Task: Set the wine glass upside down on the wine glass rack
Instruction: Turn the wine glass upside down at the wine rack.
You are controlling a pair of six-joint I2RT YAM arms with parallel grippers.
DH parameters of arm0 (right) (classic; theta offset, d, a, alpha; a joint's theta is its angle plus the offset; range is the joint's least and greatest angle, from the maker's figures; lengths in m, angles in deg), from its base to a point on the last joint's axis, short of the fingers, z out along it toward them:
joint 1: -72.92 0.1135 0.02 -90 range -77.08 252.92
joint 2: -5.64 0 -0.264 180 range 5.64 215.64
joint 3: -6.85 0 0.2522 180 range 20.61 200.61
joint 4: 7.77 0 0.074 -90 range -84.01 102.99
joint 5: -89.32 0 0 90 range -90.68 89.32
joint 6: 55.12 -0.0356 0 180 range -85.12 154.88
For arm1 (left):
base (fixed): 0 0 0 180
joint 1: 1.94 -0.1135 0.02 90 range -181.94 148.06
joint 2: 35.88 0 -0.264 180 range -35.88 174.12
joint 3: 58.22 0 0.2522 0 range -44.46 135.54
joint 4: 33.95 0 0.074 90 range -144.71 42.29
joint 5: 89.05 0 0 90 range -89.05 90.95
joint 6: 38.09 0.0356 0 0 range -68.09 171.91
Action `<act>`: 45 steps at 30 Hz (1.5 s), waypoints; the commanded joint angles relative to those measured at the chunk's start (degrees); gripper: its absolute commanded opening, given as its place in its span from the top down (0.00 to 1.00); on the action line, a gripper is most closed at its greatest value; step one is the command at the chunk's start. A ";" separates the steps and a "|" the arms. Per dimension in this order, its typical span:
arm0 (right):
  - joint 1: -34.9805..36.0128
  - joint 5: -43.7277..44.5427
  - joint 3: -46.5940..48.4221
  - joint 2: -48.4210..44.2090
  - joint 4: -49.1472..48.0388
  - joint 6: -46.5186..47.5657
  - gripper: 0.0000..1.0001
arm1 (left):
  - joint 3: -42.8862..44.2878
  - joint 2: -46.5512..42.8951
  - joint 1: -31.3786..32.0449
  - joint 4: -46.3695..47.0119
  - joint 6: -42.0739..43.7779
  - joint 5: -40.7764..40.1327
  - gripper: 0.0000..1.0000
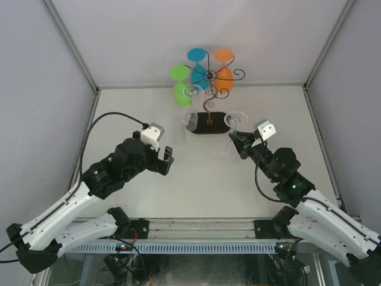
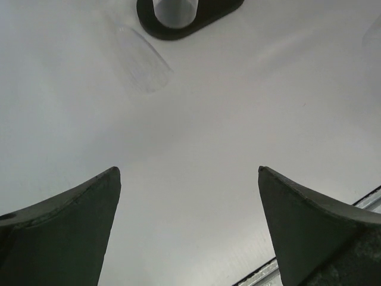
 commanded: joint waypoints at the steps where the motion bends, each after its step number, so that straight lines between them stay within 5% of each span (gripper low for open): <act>1: -5.14 -7.85 0.56 0.02 -9.51 2.09 1.00 | 4.06 4.15 -0.25 -8.40 -6.64 -0.87 0.00; 12: -22.20 -20.48 0.87 9.84 -24.57 -3.20 1.00 | 1.76 4.88 -0.33 -6.56 -10.88 0.48 0.00; 23: -28.52 -23.39 7.09 20.40 -29.56 -1.54 1.00 | 0.64 0.06 -0.33 -8.08 -5.94 -8.97 0.00; 34: -34.72 -26.15 16.03 32.44 -32.54 -1.53 1.00 | -8.28 -16.82 -0.33 -3.24 -3.30 -12.86 0.00; 45: -39.36 -34.51 27.31 45.63 -32.60 -1.35 1.00 | -8.79 -15.57 -0.32 -4.07 -3.12 -14.08 0.00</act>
